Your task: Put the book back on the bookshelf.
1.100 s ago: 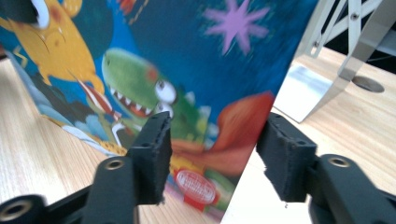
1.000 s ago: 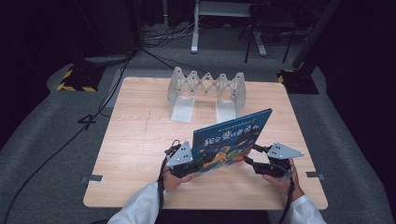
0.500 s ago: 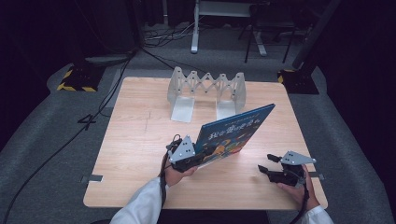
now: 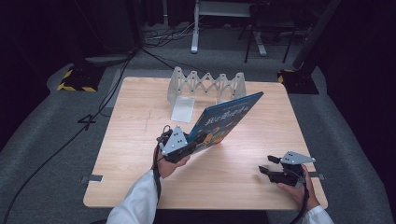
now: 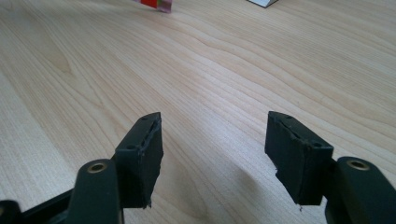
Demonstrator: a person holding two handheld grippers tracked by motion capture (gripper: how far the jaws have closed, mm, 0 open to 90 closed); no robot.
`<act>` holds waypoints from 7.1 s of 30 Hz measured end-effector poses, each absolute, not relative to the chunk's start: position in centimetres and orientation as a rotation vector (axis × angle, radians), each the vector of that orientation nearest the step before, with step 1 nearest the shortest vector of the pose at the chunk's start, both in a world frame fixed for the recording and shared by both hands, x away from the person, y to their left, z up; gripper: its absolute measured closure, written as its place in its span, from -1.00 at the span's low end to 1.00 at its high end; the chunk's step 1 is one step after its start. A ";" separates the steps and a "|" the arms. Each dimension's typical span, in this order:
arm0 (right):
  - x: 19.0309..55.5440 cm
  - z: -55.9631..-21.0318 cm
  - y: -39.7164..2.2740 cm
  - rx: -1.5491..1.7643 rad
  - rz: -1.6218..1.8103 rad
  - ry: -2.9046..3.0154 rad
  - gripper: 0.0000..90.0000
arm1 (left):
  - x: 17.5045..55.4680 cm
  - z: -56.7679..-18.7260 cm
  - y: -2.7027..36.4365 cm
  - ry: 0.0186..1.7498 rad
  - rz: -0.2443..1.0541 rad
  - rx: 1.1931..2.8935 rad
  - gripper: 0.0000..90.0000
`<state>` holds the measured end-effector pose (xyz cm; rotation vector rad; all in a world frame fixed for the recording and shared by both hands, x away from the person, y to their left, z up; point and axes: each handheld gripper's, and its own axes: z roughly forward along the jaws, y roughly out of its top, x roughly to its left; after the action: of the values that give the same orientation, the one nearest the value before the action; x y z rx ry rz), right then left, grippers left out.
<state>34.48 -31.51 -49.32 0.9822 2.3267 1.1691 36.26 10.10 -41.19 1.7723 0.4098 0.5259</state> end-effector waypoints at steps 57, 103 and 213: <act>34.6 -49.7 -31.3 0.960 1.142 2.358 -0.15 | 41.4 -42.6 17.2 0.879 0.755 1.530 0.84; 34.5 -50.0 -30.6 0.915 1.092 2.388 -0.16 | 46.4 -45.3 13.0 1.121 0.830 1.502 0.68; 32.5 -46.7 -32.9 0.949 0.901 2.341 -0.53 | 32.1 -47.0 22.6 0.786 0.583 2.314 -0.62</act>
<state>32.47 -32.95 -46.68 0.9490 2.3412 0.9014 32.06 22.62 -47.03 2.3138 0.7858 0.5832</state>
